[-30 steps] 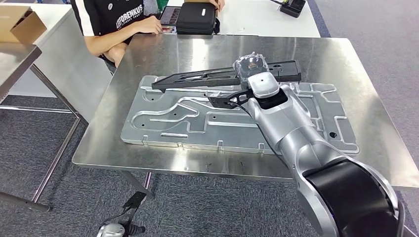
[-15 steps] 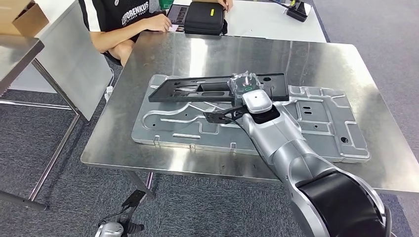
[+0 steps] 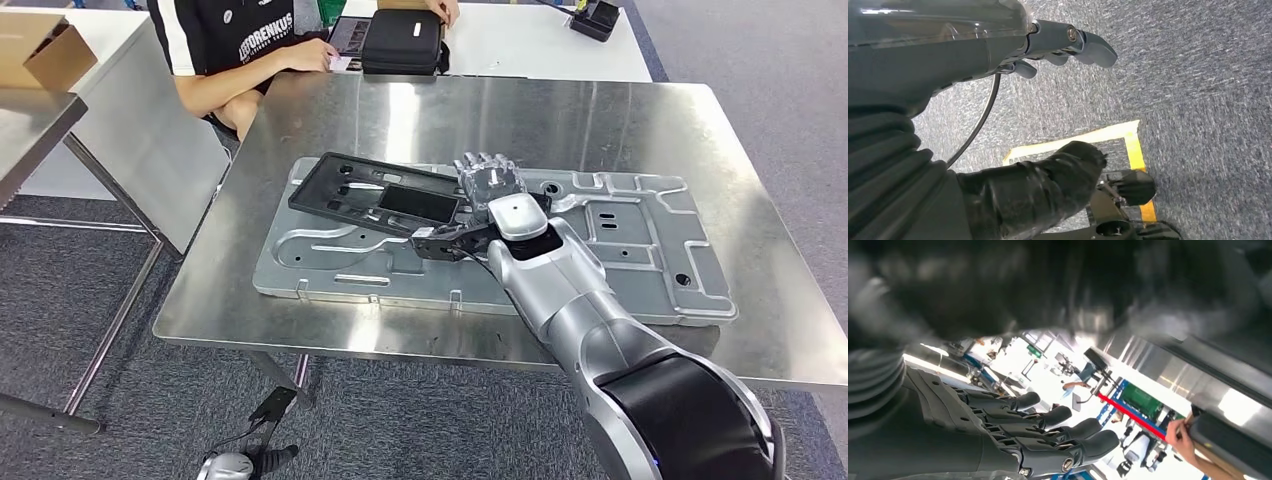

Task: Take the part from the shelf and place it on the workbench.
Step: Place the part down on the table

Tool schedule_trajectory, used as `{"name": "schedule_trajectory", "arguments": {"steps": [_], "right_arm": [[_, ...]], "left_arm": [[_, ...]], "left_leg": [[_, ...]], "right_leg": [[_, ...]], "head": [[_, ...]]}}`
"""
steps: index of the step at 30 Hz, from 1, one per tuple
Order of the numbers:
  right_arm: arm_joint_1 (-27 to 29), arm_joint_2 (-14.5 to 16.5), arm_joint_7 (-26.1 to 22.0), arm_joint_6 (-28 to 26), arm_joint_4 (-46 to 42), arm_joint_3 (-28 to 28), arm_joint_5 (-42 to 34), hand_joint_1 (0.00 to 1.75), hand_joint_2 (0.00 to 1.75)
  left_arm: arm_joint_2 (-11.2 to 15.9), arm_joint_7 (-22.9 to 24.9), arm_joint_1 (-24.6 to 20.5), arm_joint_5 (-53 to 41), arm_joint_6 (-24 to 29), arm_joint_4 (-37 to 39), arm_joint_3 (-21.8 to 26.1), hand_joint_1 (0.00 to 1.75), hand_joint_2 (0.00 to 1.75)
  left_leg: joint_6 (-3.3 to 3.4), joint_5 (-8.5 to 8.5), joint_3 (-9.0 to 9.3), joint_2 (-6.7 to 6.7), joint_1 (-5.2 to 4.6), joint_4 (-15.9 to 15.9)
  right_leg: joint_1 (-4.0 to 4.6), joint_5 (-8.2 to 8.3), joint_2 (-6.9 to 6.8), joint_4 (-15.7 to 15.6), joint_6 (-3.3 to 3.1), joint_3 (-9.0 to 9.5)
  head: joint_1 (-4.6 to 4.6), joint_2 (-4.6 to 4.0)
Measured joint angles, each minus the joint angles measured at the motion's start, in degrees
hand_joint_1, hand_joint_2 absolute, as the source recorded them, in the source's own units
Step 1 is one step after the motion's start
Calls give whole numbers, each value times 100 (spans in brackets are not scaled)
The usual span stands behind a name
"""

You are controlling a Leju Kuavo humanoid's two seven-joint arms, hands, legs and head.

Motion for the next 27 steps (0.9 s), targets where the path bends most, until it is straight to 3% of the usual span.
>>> {"name": "schedule_trajectory", "arguments": {"steps": [1,3,4,8,10,12,13,14,15,17,19,22,24,27], "right_arm": [[2,-1,10,4,2,0,0,0,0],[-44,-8,26,22,2,-1,0,0,0],[-80,-15,30,35,1,-1,0,0,0],[-334,-74,48,142,-8,-4,0,0,0],[-527,-116,55,213,-15,-7,0,0,0],[-647,-147,56,252,-16,-9,0,0,0],[-666,-159,57,257,-16,-9,0,0,0],[-671,-170,58,258,-16,-9,0,0,0],[-678,-179,61,260,-16,-9,0,0,0],[-714,-185,68,260,-17,-9,0,0,0],[-755,-185,89,257,-18,-9,0,0,0],[-817,-203,171,263,-26,-9,0,0,0],[-981,-238,230,339,-48,-9,0,0,0],[-1337,-342,252,534,-62,-9,0,0,0]], "left_arm": [[5,2,1,-7,4,0,0,0,0],[11,6,0,-16,10,-1,0,0,0],[11,10,7,-20,9,-1,0,0,0],[17,21,51,-24,-47,-2,3,0,0],[18,20,64,-22,-72,-3,4,0,0],[18,20,85,-19,-78,-4,4,0,0],[18,20,98,-18,-79,-3,4,0,0],[18,20,108,-18,-79,-3,4,0,0],[18,20,115,-18,-79,-3,4,0,0],[11,19,116,-18,-80,-3,4,0,0],[0,18,114,-16,-84,-3,5,0,0],[-8,16,129,7,-118,-4,8,0,0],[-9,12,150,23,-141,-5,9,0,0],[-9,5,192,39,-170,-6,11,0,0]], "left_leg": [[-14,192,183,7,19,-391],[0,392,495,8,14,-1014],[25,401,555,2,4,-1145],[187,428,556,-12,-7,-1180],[254,449,560,-10,-5,-1202],[279,450,556,-8,-20,-1202],[282,449,558,-9,-29,-1201],[284,448,561,-13,-39,-1200],[285,447,567,-19,-51,-1200],[282,443,578,-27,-76,-1199],[261,452,571,-25,-89,-1196],[191,474,552,-17,-78,-1204],[136,288,480,-13,-81,-1031],[65,-316,133,-7,-54,-59]], "right_leg": [[-10,-20,3,32,24,-5],[-2,-54,14,97,86,-36],[9,-59,18,115,116,-50],[-4,-121,17,200,223,-106],[-18,-413,12,681,266,-320],[-14,-753,11,1458,287,-669],[-13,-817,11,1719,285,-792],[-11,-775,11,1775,271,-822],[-5,-634,12,1598,242,-739],[33,-264,14,799,142,-343],[82,-81,12,210,65,-51],[87,-30,-2,78,38,-2],[40,34,-23,1,7,-6],[15,97,-41,-13,-11,-81]], "head": [[1,0],[2,0],[3,0],[3,0],[4,0],[4,0],[4,0],[4,0],[4,0],[4,0],[4,0],[4,0],[4,0],[3,0]]}}
